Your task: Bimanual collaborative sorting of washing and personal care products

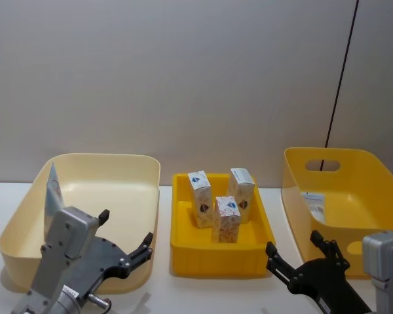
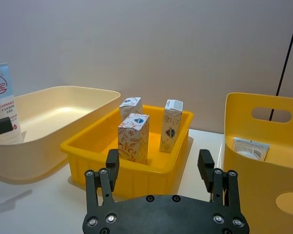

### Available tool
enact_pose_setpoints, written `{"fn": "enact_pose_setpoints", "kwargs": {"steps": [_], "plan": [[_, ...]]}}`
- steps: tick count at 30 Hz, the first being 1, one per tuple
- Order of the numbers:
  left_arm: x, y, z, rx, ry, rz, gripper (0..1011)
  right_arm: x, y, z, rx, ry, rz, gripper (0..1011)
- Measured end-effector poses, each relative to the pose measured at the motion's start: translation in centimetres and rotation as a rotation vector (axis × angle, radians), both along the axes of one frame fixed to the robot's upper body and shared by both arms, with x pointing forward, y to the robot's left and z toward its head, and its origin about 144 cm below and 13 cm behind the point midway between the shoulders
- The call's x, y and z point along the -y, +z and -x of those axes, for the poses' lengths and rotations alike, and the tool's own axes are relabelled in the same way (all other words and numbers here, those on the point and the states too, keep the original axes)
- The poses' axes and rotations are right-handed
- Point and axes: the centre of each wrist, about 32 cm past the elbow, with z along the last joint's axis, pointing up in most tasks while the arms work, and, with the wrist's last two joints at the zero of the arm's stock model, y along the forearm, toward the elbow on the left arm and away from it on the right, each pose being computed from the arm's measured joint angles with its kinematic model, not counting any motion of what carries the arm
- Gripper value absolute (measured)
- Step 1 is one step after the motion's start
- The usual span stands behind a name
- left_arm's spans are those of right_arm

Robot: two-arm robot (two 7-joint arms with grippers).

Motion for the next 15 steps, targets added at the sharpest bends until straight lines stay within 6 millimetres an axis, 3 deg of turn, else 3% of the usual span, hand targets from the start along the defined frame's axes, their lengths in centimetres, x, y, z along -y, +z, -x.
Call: {"fn": "enact_pose_setpoints", "kwargs": {"steps": [15], "plan": [[-0.02, -0.33, 0.25, 0.014, 0.031, -0.020, 1002, -0.04, 0.05, -0.09, 0.002, 0.000, 0.000, 1001]]}}
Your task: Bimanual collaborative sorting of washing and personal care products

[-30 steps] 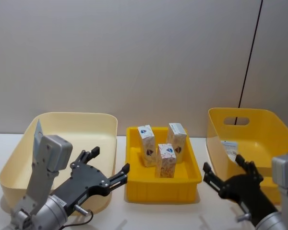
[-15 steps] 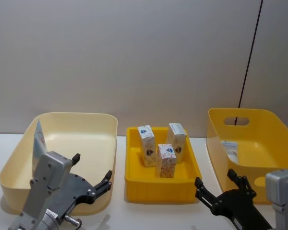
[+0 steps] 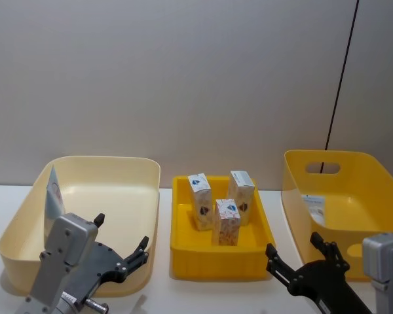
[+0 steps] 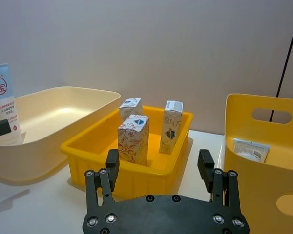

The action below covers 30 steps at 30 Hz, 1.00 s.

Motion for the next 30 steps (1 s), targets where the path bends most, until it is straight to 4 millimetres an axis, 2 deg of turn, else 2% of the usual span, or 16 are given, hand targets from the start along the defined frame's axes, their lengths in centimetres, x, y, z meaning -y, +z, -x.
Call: {"fn": "enact_pose_setpoints", "kwargs": {"steps": [12, 30], "plan": [[0.0, 0.0, 0.0, 0.001, 0.001, 0.000, 1002, -0.5, 0.2, -1.1, 0.004, 0.014, -0.001, 1001], [0.0, 0.0, 0.0, -0.001, 0.001, 0.000, 1002, -2.3, 1.3, -5.7, -0.021, 0.017, -0.004, 1001]]}}
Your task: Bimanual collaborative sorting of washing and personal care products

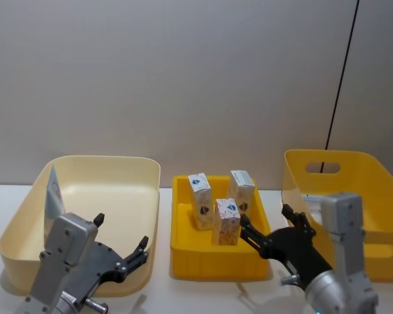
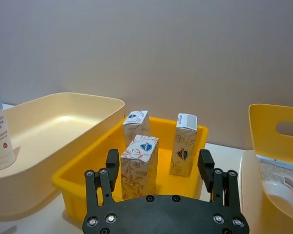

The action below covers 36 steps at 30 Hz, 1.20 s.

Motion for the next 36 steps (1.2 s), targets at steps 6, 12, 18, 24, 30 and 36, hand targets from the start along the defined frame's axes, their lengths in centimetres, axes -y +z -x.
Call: {"fn": "enact_pose_setpoints", "kwargs": {"steps": [6, 12, 18, 24, 30, 36], "plan": [[0.0, 0.0, 0.0, 0.000, 0.000, 0.000, 1001, -0.9, 0.3, -1.6, -0.022, 0.003, 0.005, 1001], [0.0, 0.0, 0.0, 0.000, 0.000, 0.000, 1002, -1.7, 0.5, -2.7, -0.051, 0.007, 0.010, 1001], [0.0, 0.0, 0.0, 0.000, 0.000, 0.000, 1002, -2.4, 0.5, -3.6, -0.081, 0.002, 0.014, 1001], [0.0, 0.0, 0.0, 0.000, 0.000, 0.000, 1002, -3.1, 0.5, -4.3, -0.110, -0.015, 0.017, 1001], [0.0, 0.0, 0.0, 0.000, 0.000, 0.000, 1002, -3.7, 0.3, -4.8, -0.134, -0.036, 0.019, 1001], [0.0, 0.0, 0.0, 0.000, 0.000, 0.000, 1002, -4.0, 0.3, -5.1, -0.146, -0.047, 0.020, 1001]]}}
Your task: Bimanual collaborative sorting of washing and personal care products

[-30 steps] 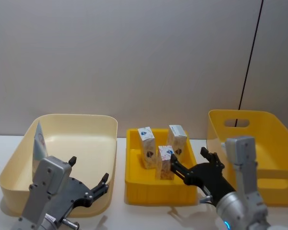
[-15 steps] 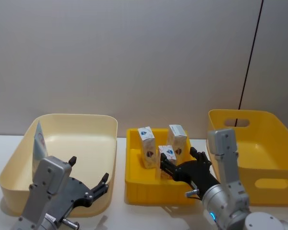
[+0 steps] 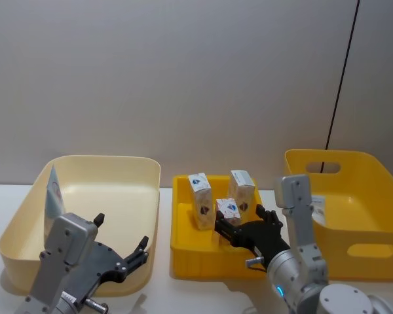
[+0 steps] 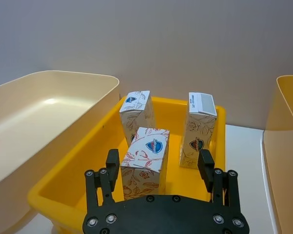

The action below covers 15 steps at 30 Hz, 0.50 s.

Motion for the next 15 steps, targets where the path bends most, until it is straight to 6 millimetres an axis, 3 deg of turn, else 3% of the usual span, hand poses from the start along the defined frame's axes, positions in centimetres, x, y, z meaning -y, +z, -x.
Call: {"fn": "enact_pose_setpoints", "kwargs": {"steps": [15], "plan": [[0.00, 0.00, 0.00, 0.000, 0.000, 0.000, 1002, -0.42, -0.12, -0.36, -0.017, -0.015, 0.003, 1001]]}}
